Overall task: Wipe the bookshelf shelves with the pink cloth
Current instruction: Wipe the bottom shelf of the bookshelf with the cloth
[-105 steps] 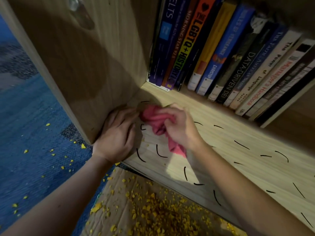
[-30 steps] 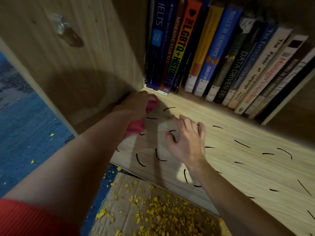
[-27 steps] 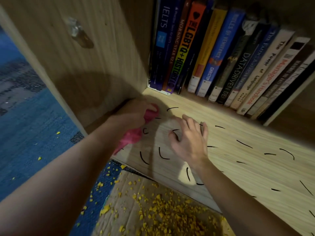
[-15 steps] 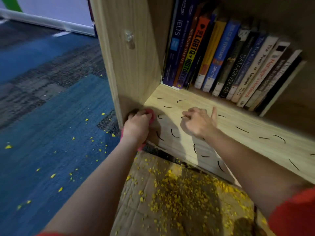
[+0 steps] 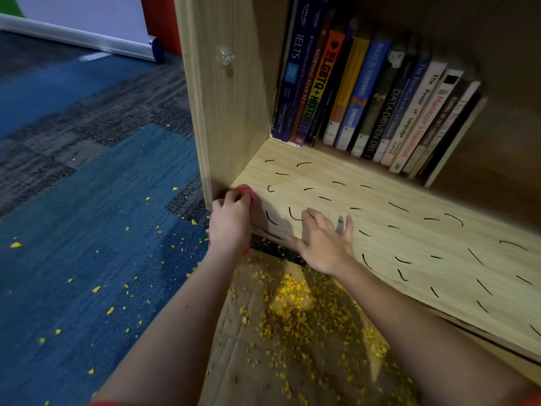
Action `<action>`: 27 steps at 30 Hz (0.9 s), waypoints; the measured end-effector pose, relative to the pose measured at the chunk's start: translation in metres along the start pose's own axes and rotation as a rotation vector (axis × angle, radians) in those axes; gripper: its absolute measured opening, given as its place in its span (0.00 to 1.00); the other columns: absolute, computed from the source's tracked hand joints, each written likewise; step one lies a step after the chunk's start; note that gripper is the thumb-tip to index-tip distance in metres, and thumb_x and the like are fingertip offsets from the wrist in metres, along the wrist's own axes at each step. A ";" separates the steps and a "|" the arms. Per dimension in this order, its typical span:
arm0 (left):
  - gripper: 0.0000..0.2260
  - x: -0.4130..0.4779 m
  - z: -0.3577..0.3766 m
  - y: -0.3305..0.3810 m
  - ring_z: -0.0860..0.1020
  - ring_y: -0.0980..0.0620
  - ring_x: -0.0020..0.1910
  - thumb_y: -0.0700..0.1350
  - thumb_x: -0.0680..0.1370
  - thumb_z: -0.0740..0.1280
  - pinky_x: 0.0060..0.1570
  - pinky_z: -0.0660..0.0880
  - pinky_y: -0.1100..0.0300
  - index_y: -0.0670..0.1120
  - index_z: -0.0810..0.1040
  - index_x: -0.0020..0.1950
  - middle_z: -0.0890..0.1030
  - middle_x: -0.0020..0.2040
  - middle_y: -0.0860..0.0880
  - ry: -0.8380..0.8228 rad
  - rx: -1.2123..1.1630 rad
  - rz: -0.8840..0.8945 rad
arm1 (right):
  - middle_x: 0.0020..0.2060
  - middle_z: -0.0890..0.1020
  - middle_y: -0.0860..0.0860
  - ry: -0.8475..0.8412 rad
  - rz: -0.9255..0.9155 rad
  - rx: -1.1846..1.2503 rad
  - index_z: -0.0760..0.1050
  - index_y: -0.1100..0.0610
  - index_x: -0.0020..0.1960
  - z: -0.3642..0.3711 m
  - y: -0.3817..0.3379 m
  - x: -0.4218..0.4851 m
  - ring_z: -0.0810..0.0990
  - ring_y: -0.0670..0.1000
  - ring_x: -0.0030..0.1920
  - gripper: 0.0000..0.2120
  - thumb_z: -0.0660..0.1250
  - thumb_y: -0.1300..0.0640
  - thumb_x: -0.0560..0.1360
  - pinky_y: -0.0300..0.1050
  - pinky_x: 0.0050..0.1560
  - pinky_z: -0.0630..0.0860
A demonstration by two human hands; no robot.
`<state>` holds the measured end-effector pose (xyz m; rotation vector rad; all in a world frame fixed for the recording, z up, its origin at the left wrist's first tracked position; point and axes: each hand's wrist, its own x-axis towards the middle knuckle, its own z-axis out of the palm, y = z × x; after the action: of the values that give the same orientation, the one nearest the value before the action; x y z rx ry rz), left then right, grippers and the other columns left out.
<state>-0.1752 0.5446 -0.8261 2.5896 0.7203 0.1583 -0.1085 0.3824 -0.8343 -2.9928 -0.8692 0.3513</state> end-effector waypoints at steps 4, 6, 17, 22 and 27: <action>0.21 -0.021 0.011 0.014 0.74 0.42 0.59 0.34 0.75 0.62 0.56 0.72 0.50 0.52 0.76 0.64 0.74 0.64 0.48 -0.090 -0.058 0.171 | 0.75 0.55 0.45 -0.003 -0.009 0.002 0.54 0.51 0.75 -0.003 0.002 0.003 0.57 0.47 0.74 0.33 0.52 0.35 0.77 0.64 0.69 0.35; 0.21 -0.023 0.006 0.012 0.71 0.42 0.61 0.35 0.76 0.60 0.56 0.71 0.51 0.50 0.74 0.67 0.72 0.67 0.49 0.035 -0.021 0.164 | 0.75 0.55 0.46 -0.006 -0.019 -0.003 0.54 0.51 0.75 -0.005 0.002 0.003 0.57 0.47 0.74 0.33 0.52 0.34 0.76 0.64 0.70 0.35; 0.21 -0.007 -0.003 0.008 0.75 0.39 0.57 0.33 0.74 0.60 0.53 0.74 0.48 0.52 0.77 0.61 0.75 0.59 0.43 -0.126 -0.072 0.118 | 0.75 0.53 0.45 -0.026 -0.017 0.099 0.52 0.51 0.76 -0.002 0.003 0.002 0.55 0.47 0.74 0.36 0.54 0.33 0.75 0.62 0.70 0.35; 0.22 0.017 -0.017 0.003 0.67 0.40 0.64 0.36 0.78 0.57 0.63 0.66 0.50 0.46 0.66 0.72 0.65 0.70 0.44 0.030 0.157 0.052 | 0.75 0.53 0.45 -0.057 -0.022 0.100 0.51 0.50 0.77 -0.006 0.006 0.004 0.54 0.48 0.74 0.37 0.56 0.34 0.75 0.63 0.70 0.35; 0.18 0.000 -0.006 0.021 0.70 0.38 0.60 0.36 0.79 0.56 0.58 0.71 0.47 0.46 0.71 0.68 0.66 0.64 0.42 -0.125 0.127 0.026 | 0.74 0.56 0.45 -0.018 -0.028 0.095 0.53 0.51 0.76 -0.007 0.003 0.006 0.56 0.47 0.74 0.37 0.58 0.35 0.74 0.62 0.70 0.34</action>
<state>-0.1665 0.5308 -0.8112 2.7013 0.6716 -0.0424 -0.1006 0.3834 -0.8292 -2.8921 -0.8689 0.4078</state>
